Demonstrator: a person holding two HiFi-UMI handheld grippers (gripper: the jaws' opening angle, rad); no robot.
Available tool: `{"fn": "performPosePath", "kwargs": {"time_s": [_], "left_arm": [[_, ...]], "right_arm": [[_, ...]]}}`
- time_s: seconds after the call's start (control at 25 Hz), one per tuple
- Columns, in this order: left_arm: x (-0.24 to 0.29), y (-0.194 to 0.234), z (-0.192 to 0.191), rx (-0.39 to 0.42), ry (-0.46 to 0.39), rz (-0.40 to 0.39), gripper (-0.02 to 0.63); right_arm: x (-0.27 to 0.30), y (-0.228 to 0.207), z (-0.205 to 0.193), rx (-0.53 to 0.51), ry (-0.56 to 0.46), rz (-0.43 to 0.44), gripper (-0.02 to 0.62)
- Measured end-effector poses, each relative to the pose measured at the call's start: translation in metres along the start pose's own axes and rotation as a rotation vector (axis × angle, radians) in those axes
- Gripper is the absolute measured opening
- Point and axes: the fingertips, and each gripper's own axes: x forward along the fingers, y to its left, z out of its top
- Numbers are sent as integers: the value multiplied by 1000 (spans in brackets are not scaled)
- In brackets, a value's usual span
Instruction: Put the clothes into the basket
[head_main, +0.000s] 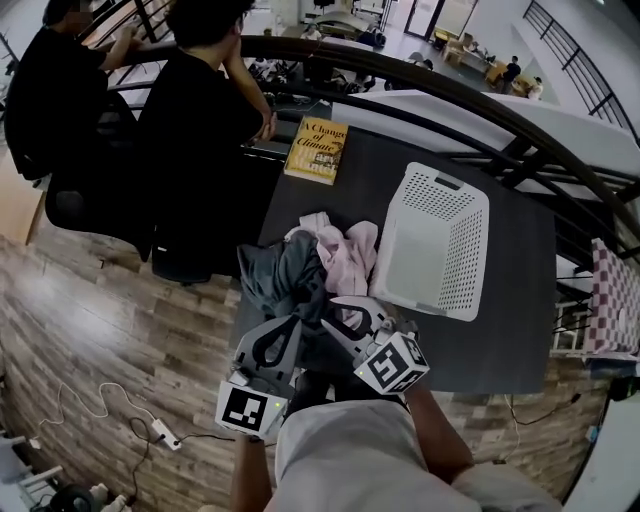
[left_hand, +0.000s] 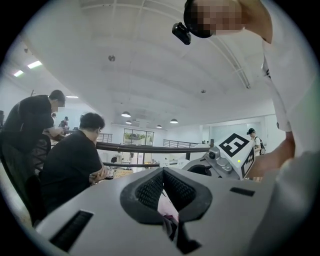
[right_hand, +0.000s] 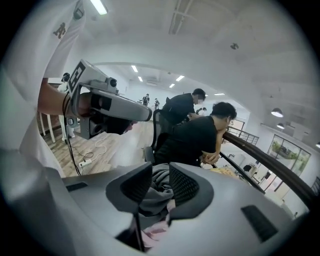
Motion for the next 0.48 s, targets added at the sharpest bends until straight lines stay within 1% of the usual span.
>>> {"fn": "performPosePath", "kwargs": {"time_s": [0.24, 0.48], "left_arm": [[3, 8, -11, -22, 17, 45, 2], [1, 13, -19, -38, 28, 75, 2]], "right_arm": [[22, 8, -23, -67, 62, 85, 167], [39, 17, -39, -98, 114, 151, 230]]}}
